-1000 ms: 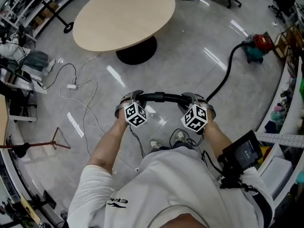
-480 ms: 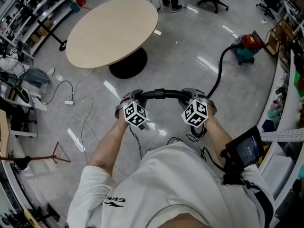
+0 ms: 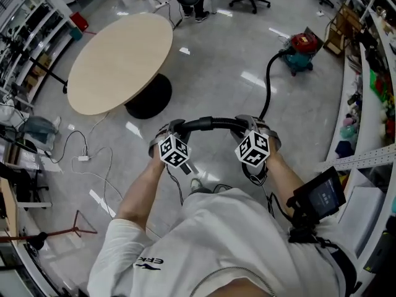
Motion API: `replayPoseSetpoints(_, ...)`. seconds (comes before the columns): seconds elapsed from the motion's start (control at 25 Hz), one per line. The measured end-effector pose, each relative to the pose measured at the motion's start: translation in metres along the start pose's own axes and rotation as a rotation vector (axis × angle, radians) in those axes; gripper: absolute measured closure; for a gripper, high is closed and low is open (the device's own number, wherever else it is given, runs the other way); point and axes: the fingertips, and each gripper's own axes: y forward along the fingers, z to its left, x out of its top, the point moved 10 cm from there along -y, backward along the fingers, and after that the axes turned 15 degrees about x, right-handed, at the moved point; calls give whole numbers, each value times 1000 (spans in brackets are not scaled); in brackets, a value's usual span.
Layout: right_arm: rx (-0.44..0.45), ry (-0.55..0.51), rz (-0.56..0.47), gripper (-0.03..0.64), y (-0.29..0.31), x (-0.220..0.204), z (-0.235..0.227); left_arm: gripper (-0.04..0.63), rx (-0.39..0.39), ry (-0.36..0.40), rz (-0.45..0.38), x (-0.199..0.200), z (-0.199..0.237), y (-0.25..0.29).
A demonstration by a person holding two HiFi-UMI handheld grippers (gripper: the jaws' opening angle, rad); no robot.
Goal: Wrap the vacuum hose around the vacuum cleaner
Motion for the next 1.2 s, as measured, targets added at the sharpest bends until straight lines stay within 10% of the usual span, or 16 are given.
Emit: replayPoseSetpoints(1.2,-481,420,290,442,-44,-82,-130,465,-350,255,-477,188,43,185)
